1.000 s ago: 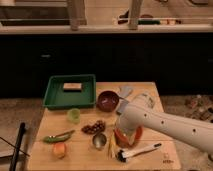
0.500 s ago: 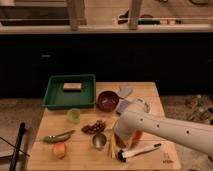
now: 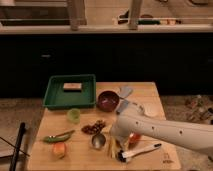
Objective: Stack cups into tray
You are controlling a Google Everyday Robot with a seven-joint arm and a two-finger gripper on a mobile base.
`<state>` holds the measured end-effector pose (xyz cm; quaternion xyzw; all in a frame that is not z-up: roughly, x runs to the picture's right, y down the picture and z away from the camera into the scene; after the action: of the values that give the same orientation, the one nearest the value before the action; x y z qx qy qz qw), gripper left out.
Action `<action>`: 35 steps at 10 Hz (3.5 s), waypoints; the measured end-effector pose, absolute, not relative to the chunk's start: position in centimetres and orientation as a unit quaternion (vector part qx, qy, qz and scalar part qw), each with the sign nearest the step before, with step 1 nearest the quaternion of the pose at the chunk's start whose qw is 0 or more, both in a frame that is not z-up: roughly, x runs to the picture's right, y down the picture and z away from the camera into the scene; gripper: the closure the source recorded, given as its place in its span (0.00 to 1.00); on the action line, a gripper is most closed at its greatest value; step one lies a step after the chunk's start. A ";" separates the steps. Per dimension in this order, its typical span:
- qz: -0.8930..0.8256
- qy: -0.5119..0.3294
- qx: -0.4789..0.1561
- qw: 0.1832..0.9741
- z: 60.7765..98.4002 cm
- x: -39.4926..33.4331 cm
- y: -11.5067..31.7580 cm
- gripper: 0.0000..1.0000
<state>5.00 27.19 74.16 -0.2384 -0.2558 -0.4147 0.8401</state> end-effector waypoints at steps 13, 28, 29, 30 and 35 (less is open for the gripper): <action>-0.507 -0.287 -0.178 0.793 70.8 0.3 24.7 0.20; -0.572 -0.316 -0.215 0.725 72.1 -3.6 26.0 0.69; -0.573 -0.318 -0.219 0.723 72.2 -3.6 26.0 0.80; -0.574 -0.318 -0.221 0.721 72.4 -3.6 25.8 0.92; -0.579 -0.302 -0.238 0.719 72.2 -3.0 24.6 1.00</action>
<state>-3.03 24.55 72.19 -0.2384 -0.3019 -0.5789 0.7190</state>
